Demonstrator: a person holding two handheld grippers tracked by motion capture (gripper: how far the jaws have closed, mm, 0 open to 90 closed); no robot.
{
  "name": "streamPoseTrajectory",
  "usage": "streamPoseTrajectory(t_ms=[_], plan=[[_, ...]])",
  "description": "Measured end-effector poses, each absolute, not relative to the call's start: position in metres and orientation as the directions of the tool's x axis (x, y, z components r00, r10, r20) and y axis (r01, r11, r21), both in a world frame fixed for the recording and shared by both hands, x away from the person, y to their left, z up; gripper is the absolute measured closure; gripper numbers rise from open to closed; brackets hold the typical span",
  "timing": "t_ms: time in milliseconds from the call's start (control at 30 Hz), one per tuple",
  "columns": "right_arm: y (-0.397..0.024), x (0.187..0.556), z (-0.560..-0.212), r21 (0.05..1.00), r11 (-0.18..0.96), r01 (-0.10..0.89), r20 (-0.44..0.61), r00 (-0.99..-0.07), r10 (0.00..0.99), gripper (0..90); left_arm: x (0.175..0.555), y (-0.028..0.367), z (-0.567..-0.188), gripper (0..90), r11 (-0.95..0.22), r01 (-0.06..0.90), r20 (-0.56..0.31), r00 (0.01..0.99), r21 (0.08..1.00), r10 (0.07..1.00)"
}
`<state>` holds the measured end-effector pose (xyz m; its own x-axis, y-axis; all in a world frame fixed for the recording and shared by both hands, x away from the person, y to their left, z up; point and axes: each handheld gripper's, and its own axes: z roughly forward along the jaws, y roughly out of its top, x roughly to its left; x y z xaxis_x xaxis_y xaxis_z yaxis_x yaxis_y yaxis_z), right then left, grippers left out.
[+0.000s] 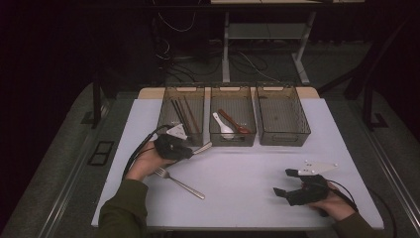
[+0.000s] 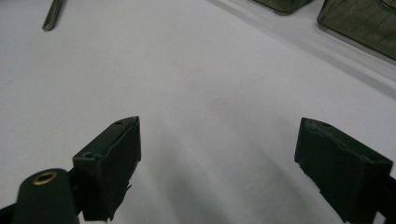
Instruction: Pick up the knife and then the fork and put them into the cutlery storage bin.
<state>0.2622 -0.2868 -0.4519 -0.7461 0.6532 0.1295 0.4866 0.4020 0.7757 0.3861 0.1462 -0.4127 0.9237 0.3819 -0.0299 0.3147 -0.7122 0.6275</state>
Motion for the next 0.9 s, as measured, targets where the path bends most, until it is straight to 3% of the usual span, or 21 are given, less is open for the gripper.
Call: streamPoseTrajectory(t_ms=[667,833,900], plan=[[-0.283,0.274,-0.419,0.802,0.415,0.429,0.090,-0.774,0.627,13.2,0.375,0.069,-0.397,79.1,-0.736,0.140,0.004,0.982,0.662,0.191],[-0.267,0.290,-0.392,0.793,0.494,0.356,0.040,-0.840,0.542,15.9,0.368,0.048,-0.400,79.1,-0.755,0.091,0.015,0.991,0.650,0.132],[-0.256,0.303,-0.380,0.786,0.520,0.336,0.048,-0.871,0.490,21.2,0.364,0.039,-0.402,79.1,-0.757,0.071,0.016,0.994,0.649,0.107]])
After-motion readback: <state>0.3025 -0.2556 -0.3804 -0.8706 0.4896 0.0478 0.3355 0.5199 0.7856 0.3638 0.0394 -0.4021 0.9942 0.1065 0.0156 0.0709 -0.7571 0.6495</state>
